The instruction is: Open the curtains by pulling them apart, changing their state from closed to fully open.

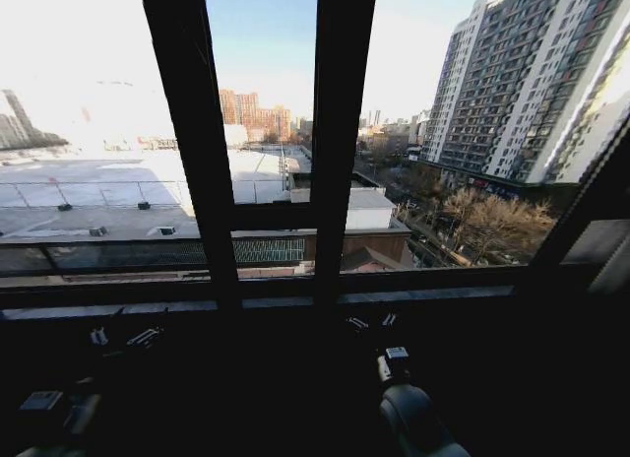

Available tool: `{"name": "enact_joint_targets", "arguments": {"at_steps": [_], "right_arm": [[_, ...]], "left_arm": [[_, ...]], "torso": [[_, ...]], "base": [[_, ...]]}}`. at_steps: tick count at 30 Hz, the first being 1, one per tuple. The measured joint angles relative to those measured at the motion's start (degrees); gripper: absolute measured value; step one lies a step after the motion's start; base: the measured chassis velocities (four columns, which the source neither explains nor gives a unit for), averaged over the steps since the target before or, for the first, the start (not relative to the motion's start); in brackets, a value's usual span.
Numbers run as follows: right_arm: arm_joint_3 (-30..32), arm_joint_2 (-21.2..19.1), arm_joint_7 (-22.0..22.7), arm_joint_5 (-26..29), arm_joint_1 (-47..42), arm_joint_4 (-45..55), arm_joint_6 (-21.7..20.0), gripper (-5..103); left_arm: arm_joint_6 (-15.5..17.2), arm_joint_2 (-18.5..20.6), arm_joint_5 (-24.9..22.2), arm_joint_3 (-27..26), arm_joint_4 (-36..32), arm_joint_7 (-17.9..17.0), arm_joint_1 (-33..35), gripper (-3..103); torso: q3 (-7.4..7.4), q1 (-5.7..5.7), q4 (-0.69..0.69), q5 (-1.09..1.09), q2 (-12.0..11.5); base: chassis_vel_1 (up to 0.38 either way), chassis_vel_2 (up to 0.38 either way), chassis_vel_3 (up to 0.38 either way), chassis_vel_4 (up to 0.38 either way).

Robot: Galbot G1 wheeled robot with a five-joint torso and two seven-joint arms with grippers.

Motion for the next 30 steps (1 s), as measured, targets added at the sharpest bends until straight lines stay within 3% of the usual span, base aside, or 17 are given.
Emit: {"name": "enact_joint_targets", "arguments": {"at_steps": [30], "right_arm": [[0.1, 0.0, 0.0, -0.1, -0.1, 0.1, 0.3, 100]], "left_arm": [[-0.5, -0.4, 0.0, -0.4, 0.1, 1.6, 0.3, 100]], "torso": [[0.00, 0.00, 0.00, -0.04, 0.0]], "base": [[0.075, -0.357, -0.069, 0.358]]}}
